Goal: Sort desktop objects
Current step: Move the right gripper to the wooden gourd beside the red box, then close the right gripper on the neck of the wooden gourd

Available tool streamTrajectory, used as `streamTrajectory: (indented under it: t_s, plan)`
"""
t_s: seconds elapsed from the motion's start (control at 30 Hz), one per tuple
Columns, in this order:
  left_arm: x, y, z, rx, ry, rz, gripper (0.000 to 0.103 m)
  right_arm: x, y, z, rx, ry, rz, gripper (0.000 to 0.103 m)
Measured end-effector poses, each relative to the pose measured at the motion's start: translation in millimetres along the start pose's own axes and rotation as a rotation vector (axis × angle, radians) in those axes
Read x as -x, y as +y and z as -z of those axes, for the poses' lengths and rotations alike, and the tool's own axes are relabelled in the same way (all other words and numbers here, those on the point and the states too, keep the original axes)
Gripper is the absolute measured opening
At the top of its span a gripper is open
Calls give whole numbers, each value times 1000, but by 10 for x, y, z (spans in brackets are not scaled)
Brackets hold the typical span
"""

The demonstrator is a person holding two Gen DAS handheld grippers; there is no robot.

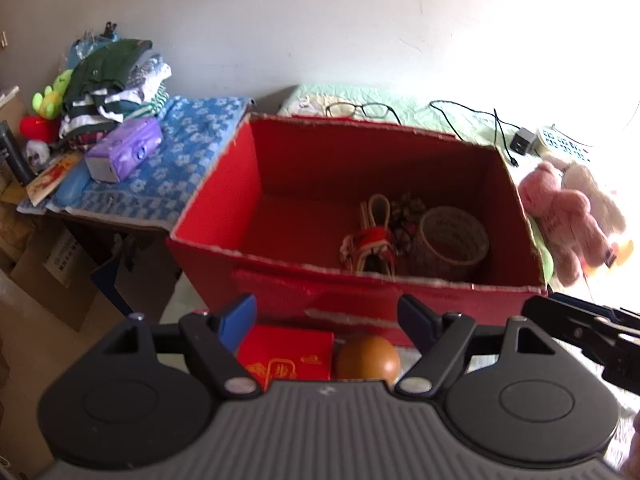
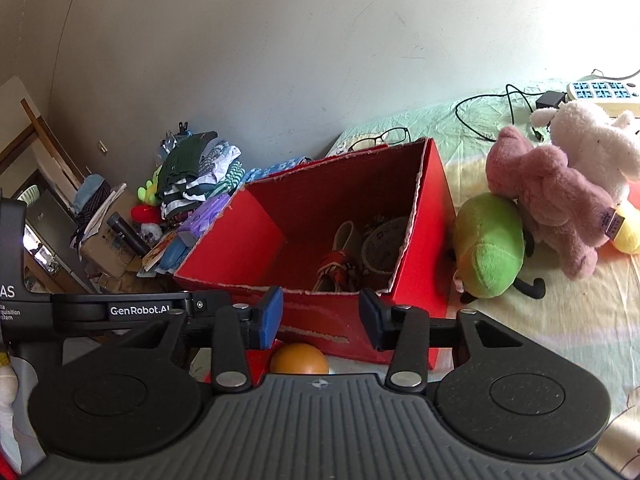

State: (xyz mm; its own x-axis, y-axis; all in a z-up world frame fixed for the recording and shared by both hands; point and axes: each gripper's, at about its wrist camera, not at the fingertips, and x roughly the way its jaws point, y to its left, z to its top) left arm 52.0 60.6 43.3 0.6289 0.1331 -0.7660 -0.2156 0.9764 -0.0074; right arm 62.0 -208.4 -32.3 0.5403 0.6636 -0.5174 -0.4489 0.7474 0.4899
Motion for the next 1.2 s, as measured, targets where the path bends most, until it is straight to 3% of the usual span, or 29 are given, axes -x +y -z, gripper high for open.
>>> streamTrajectory:
  t_s: [0.1, 0.17, 0.23, 0.37, 0.67, 0.9, 1.2]
  plan:
    - [5, -15, 145, -44, 5, 30, 76, -91, -21, 65, -4, 50, 0, 39]
    - [17, -33, 252, -75, 7, 56, 76, -171, -88, 103, -57, 102, -15, 26]
    - [35, -32, 364, -88, 6, 97, 75, -240, -154, 138, -115, 146, -46, 21]
    - [-2, -22, 522, -61, 23, 184, 72, -335, -182, 210, -145, 193, -57, 21]
    - [-256, -117, 716, -63, 87, 262, 68, -446, -214, 286, -168, 263, -80, 21]
    - [-481, -146, 764, -83, 147, 267, 68, -442, -283, 304, -173, 277, -65, 21]
    - [-563, -105, 768, -103, 160, 298, 71, -679, -190, 311, -179, 337, -97, 23]
